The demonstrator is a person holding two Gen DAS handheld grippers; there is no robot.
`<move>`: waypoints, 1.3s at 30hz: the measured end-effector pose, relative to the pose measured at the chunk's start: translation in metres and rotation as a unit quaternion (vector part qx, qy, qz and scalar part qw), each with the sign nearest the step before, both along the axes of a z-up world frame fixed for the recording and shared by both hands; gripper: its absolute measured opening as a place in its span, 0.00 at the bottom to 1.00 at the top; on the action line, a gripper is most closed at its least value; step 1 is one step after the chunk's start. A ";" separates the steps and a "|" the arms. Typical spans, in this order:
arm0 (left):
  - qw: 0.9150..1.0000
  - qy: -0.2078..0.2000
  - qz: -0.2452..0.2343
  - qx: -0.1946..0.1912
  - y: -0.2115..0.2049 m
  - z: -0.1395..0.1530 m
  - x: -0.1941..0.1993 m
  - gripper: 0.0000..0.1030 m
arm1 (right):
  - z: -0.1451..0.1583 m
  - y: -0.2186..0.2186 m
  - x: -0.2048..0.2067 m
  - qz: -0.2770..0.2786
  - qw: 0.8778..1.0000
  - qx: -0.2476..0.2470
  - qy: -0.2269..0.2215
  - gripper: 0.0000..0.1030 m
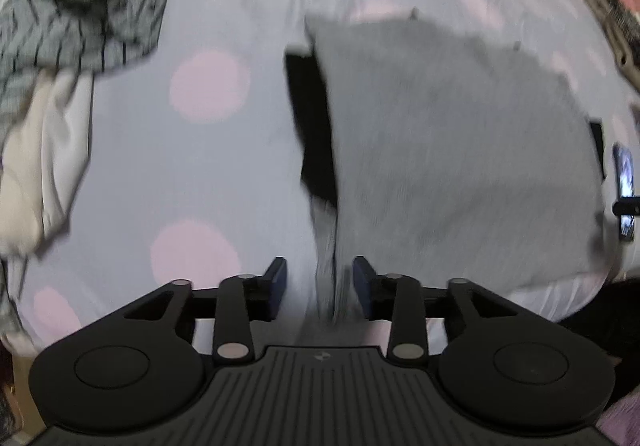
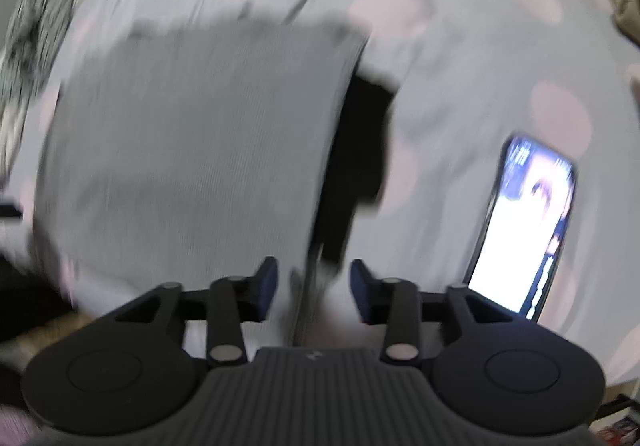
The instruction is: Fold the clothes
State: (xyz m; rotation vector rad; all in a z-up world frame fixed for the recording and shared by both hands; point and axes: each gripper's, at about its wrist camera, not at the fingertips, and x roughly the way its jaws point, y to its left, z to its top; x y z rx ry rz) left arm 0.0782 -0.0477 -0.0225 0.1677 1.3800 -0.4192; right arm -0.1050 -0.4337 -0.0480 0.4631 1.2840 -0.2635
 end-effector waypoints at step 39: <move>0.997 -0.048 0.013 -0.054 -0.003 -0.022 0.046 0.37 | 0.027 0.028 0.096 -0.005 0.988 0.091 -0.126 0.13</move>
